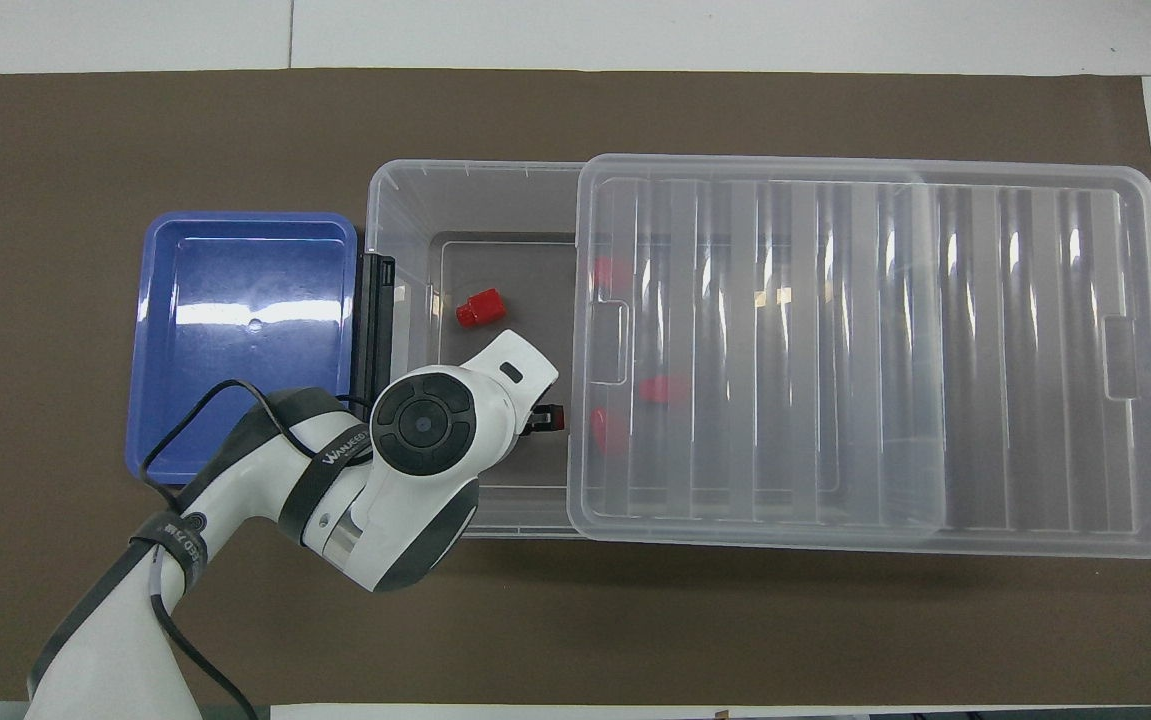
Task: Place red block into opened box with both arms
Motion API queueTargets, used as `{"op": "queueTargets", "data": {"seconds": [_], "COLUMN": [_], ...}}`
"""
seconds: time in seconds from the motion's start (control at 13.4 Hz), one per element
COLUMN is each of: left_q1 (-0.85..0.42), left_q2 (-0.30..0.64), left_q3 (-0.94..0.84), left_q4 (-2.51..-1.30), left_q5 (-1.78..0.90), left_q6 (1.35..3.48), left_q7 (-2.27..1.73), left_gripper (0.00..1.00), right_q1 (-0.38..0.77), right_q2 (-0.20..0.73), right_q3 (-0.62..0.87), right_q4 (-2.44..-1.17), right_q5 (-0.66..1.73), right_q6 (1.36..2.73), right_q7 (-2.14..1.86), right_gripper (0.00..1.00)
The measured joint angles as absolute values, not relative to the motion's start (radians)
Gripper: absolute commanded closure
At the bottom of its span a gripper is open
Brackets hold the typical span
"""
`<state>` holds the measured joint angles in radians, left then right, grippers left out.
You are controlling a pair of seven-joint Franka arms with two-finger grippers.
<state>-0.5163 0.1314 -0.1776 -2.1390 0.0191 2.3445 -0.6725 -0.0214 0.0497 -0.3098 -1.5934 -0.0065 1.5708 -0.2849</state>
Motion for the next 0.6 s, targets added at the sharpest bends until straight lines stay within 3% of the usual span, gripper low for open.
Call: {"op": "queueTargets", "data": {"seconds": [0.6], "left_q1": [-0.422], "left_q2": [-0.097], "left_q3": [-0.160], "left_q4": [-1.992], "left_q5": [0.019], "left_q6": [2.040], "left_q7": [-0.623], "left_gripper": [0.00], "right_q1": [-0.022], "right_q2": [0.052], "right_q3": [-0.368], "right_q4": [-1.768], "right_q5": [-0.006], "right_q6": [1.742], "right_q7": [-0.384], "right_gripper": [1.00]}}
